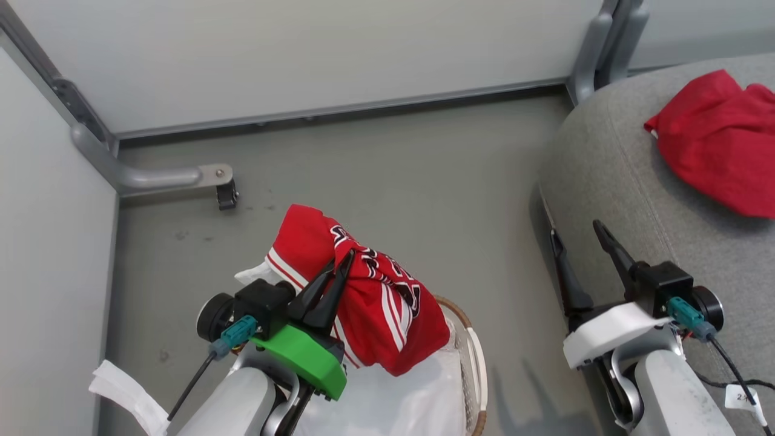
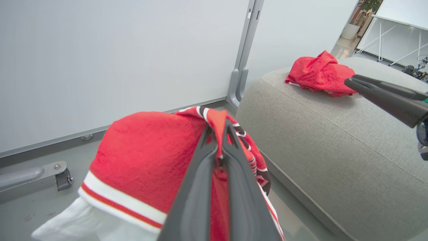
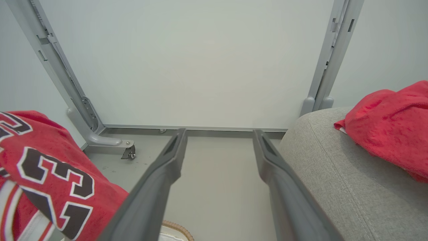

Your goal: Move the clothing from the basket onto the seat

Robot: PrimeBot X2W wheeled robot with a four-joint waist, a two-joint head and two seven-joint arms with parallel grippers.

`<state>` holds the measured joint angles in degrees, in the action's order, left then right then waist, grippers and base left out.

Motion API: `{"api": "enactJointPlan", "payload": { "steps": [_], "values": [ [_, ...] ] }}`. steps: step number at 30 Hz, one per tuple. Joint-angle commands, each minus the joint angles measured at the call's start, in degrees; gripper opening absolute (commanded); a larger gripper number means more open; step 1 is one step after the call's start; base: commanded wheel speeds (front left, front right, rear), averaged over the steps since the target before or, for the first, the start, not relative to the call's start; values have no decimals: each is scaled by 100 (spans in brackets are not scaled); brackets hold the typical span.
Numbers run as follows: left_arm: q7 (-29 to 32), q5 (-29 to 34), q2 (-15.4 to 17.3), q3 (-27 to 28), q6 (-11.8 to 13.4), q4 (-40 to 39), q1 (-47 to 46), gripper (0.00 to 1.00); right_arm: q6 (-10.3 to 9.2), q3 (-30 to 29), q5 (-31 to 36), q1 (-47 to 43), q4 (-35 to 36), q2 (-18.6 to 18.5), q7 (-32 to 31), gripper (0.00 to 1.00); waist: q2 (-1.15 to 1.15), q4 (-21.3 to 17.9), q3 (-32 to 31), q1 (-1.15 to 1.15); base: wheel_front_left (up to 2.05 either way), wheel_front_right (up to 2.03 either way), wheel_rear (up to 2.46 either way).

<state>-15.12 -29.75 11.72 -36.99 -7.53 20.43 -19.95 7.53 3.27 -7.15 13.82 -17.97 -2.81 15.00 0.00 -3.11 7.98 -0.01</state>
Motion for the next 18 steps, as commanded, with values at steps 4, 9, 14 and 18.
{"api": "enactJointPlan", "payload": {
  "steps": [4,9,14,18],
  "values": [
    [-3,129,-63,171,8,-231,130,0,-8,18,-123,-245,-89,-23,27,100,0,124,-466,1,0,0,0],
    [-3,170,-93,257,8,-413,182,0,-8,177,-114,-397,-122,-23,27,100,0,101,-669,1,0,0,0],
    [-3,212,-178,327,8,-611,146,0,-8,244,-149,-453,-147,-22,27,100,0,109,-742,1,0,0,0],
    [-3,233,-236,324,8,-710,131,0,-8,443,-154,-490,-124,-22,27,100,0,126,-796,1,0,0,0]
  ]
}}
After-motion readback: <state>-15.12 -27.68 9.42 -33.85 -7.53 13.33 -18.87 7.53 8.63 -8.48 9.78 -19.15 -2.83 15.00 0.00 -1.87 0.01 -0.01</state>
